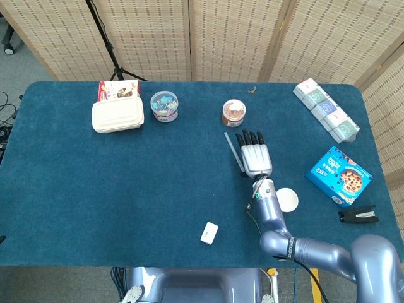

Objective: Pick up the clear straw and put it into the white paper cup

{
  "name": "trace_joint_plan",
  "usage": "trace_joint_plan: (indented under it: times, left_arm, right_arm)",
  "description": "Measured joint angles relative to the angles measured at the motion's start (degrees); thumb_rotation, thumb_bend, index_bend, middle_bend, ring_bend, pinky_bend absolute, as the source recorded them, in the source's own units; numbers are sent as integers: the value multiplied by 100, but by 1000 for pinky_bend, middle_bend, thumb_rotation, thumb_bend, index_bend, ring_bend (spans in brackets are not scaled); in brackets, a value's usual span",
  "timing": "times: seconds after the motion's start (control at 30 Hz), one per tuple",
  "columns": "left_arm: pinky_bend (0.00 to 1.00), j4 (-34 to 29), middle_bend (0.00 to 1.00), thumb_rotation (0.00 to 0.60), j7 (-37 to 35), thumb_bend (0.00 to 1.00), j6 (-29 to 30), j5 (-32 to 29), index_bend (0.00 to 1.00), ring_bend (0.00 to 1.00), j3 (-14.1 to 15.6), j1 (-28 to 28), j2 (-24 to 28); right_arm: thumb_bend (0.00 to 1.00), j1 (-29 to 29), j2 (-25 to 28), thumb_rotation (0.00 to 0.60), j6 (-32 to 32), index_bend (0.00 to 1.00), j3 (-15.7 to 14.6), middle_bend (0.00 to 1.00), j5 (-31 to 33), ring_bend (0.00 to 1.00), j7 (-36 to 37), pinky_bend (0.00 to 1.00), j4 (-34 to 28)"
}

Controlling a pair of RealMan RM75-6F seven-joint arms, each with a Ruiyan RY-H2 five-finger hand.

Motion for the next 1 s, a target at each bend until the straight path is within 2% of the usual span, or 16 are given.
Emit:
trace_joint_plan:
  times: [0.13,0.43,1.0]
  left_arm:
    - [0,0,0,600,-9,0,-55,-41,0,0,-13,-19,7]
    - [0,7,0,600,-31,0,-84,-44,0,0,-17,-32,15]
    - [0,97,0,600,-208,0,-23,17,0,0,7,13,18]
  right_arm:
    - [0,1,-196,600,-6,0,40,0,-23,0,109,0,242]
    - [0,49,-366,600,69,0,117,0,-131,0,112,0,281]
    - [0,-42,-602,600,22,0,-103,0,-314,0,-111,0,768]
